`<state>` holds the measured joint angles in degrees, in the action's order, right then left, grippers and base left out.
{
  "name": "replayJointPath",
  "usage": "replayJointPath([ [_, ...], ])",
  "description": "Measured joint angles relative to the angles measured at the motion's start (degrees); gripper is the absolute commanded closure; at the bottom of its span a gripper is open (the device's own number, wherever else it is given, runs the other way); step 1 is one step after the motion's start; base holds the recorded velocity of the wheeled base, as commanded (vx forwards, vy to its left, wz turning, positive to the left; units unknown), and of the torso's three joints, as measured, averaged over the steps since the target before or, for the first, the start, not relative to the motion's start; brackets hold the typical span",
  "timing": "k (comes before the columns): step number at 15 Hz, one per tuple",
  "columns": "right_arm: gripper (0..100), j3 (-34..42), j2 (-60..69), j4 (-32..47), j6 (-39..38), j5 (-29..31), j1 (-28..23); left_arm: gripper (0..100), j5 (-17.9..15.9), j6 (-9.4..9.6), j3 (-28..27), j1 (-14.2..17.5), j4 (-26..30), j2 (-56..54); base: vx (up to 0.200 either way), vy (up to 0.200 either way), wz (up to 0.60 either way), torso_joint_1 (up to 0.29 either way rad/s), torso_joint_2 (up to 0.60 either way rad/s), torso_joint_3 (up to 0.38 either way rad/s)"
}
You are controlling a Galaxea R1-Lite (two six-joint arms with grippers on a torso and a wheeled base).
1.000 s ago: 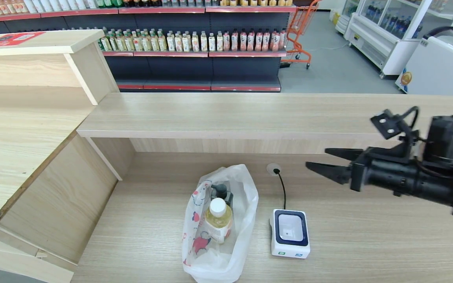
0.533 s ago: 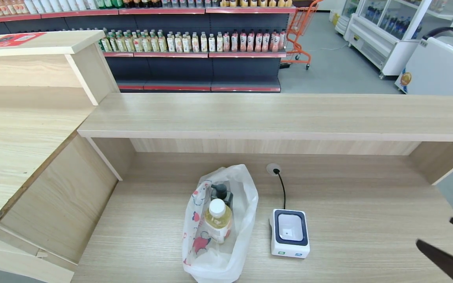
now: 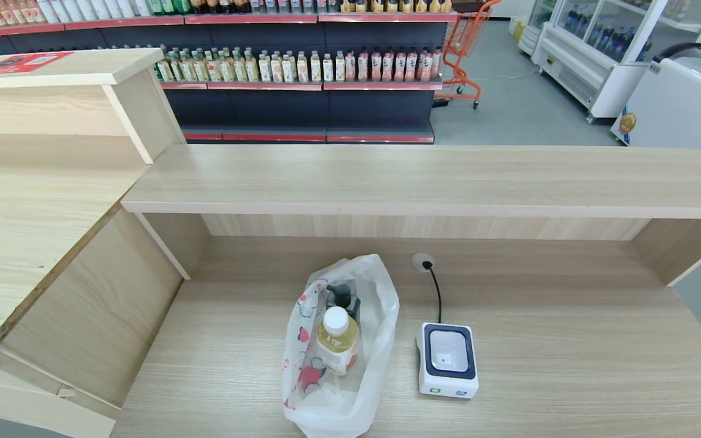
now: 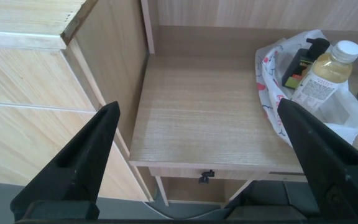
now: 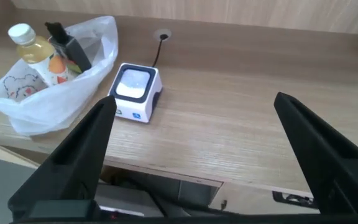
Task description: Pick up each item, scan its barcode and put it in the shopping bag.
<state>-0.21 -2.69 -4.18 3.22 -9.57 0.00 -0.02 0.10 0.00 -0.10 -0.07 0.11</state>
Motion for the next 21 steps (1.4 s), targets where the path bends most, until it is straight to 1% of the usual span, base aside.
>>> replayJointPath([
  [4, 0, 0.18, 2.56, -0.06, -0.35, 0.33, 0.0, 0, 0.02, 0.0, 0.0, 0.0, 0.0, 0.0, 0.0, 0.0, 0.0, 0.0, 0.0, 0.0],
  [14, 0, 0.21, 2.94, -0.09, -0.68, 0.54, 0.0, 0, 0.02, 0.0, 0.0, 0.0, 0.0, 0.0, 0.0, 0.0, 0.0, 0.0, 0.0, 0.0],
  [19, 0, 0.18, 2.94, -0.11, -0.73, 0.55, 0.0, 0, 0.02, 0.01, 0.0, 0.0, 0.0, 0.0, -0.2, 0.0, 0.0, 0.006, 0.01, 0.0],
  [21, 0, 0.18, 2.91, -0.11, -0.4, 0.55, 0.0, 0, 0.02, 0.04, 0.0, 0.02, 0.02, 0.0, 0.0, 0.0, 0.0, 0.0, 0.0, 0.0],
])
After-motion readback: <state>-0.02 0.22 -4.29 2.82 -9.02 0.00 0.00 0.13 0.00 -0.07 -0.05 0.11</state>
